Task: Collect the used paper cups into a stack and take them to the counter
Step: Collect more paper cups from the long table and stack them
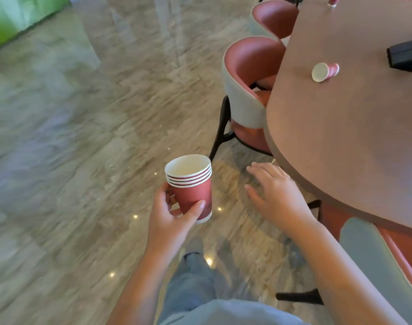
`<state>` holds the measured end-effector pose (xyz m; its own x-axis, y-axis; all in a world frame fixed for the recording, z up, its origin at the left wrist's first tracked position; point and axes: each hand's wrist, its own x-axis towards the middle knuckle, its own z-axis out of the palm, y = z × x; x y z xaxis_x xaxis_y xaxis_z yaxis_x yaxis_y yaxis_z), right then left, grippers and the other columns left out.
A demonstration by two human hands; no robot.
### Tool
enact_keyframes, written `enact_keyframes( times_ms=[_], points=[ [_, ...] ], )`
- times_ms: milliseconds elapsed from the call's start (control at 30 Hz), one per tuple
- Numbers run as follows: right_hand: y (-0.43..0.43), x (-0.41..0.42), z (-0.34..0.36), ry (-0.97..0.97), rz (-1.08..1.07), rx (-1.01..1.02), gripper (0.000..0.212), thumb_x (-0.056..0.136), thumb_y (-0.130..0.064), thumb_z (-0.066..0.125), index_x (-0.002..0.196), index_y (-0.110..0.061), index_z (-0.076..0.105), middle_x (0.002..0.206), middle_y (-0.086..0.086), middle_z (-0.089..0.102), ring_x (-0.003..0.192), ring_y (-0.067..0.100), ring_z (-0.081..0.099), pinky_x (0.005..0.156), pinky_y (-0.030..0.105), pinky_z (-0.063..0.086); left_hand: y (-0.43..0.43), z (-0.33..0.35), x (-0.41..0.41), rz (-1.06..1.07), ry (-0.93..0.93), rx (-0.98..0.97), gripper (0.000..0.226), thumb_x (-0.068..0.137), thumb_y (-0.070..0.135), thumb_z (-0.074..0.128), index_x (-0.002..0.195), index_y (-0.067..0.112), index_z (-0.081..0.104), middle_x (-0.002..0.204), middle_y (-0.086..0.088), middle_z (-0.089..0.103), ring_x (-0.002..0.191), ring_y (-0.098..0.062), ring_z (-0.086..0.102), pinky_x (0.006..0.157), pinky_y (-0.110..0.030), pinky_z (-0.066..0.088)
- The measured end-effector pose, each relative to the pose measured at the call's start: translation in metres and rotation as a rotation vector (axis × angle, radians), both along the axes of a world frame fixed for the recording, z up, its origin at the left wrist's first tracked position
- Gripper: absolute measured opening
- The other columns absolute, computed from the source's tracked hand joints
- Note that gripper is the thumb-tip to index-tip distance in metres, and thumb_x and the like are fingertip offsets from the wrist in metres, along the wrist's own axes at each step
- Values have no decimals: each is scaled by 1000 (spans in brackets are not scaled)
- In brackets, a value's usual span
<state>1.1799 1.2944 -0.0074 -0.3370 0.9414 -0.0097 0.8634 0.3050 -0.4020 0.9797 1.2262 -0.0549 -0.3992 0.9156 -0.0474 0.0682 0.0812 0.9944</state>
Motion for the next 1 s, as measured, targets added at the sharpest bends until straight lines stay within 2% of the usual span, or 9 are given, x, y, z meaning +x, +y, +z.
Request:
enact_keyframes(
  times_ms=[100, 200, 300, 533, 667, 733, 833, 1000],
  points=[
    [50, -43, 8, 4, -37, -8, 41, 89, -27, 52, 127, -12, 49, 135, 4, 49, 127, 21, 39, 105, 35, 28, 62, 2, -50, -66, 17, -24, 63, 49, 47, 77, 104, 32, 52, 100, 9, 64, 79, 6, 64, 60, -9, 47],
    [95, -70, 16, 28, -97, 1, 40, 89, -26, 52, 126, -13, 50, 134, 3, 50, 127, 20, 39, 105, 33, 29, 123, 5, -83, -108, 28, -40, 61, 48, 50, 76, 102, 40, 50, 96, 19, 65, 78, 8, 64, 62, -12, 48],
    [131, -78, 15, 8, -171, -9, 41, 89, -28, 50, 128, -17, 48, 136, 0, 48, 128, 18, 38, 105, 33, 28, 175, 8, -93, -177, 24, -46, 62, 48, 52, 75, 103, 41, 48, 103, 16, 61, 84, 8, 63, 64, -11, 48],
    [216, -67, -1, -21, -347, -48, 42, 89, -34, 49, 130, -21, 45, 137, -4, 46, 128, 18, 36, 107, 38, 31, 277, 8, -71, -345, 21, -71, 60, 53, 45, 75, 104, 40, 46, 110, 13, 57, 93, 10, 57, 68, -5, 45],
    [272, -53, -11, -1, -397, -48, 41, 89, -32, 51, 127, -19, 48, 135, -1, 49, 126, 21, 40, 105, 38, 32, 339, 8, -57, -396, 10, -78, 67, 49, 50, 74, 108, 36, 48, 110, 14, 60, 96, 5, 59, 76, -17, 47],
    [302, -43, -12, 4, -424, -49, 38, 88, -29, 52, 125, -17, 50, 132, 1, 52, 123, 23, 43, 104, 39, 34, 374, 10, -50, -410, -2, -88, 67, 48, 49, 75, 108, 35, 49, 107, 14, 61, 94, 4, 60, 75, -17, 48],
    [345, -26, -9, 32, -480, -41, 36, 86, -25, 56, 120, -14, 54, 125, 3, 56, 118, 26, 48, 100, 42, 40, 425, 11, -40, -444, -4, -104, 63, 48, 48, 76, 104, 35, 50, 98, 19, 64, 91, 5, 62, 69, -10, 48],
    [401, -2, -5, 15, -575, -24, 36, 86, -24, 54, 121, -15, 54, 125, 2, 56, 118, 25, 48, 99, 42, 41, 497, 9, -24, -531, 1, -149, 65, 47, 49, 77, 105, 35, 50, 103, 15, 64, 91, 5, 62, 70, -11, 49]
  ],
)
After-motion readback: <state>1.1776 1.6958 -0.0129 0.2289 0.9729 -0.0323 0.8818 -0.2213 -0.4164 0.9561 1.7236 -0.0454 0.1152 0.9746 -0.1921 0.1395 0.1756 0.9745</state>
